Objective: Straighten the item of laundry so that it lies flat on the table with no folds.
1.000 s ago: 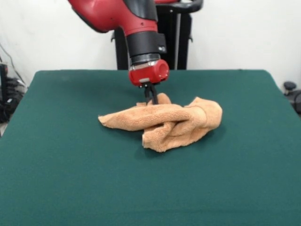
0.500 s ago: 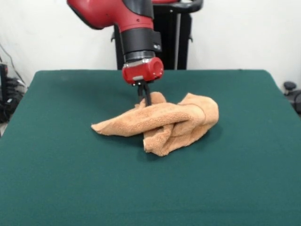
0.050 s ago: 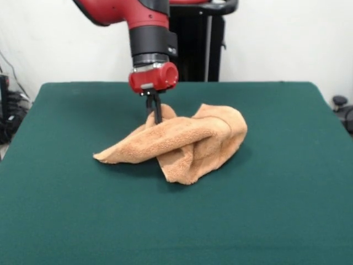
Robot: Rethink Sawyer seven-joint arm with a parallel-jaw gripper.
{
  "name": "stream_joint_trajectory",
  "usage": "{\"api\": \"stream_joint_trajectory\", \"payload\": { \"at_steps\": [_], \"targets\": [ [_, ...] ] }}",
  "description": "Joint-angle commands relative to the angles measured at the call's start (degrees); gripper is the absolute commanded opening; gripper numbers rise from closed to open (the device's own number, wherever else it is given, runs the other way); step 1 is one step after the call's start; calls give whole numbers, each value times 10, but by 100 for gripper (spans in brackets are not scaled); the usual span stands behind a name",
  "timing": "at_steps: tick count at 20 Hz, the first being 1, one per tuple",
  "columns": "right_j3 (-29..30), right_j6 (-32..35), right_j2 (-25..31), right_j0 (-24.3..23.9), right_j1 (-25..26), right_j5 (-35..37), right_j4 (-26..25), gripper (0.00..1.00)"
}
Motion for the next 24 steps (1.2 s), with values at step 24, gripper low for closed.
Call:
{"api": "stream_joint_trajectory", "payload": {
  "at_steps": [24],
  "targets": [
    [-35, 57, -119, 88, -94, 159, 27, 0]
  ]
}}
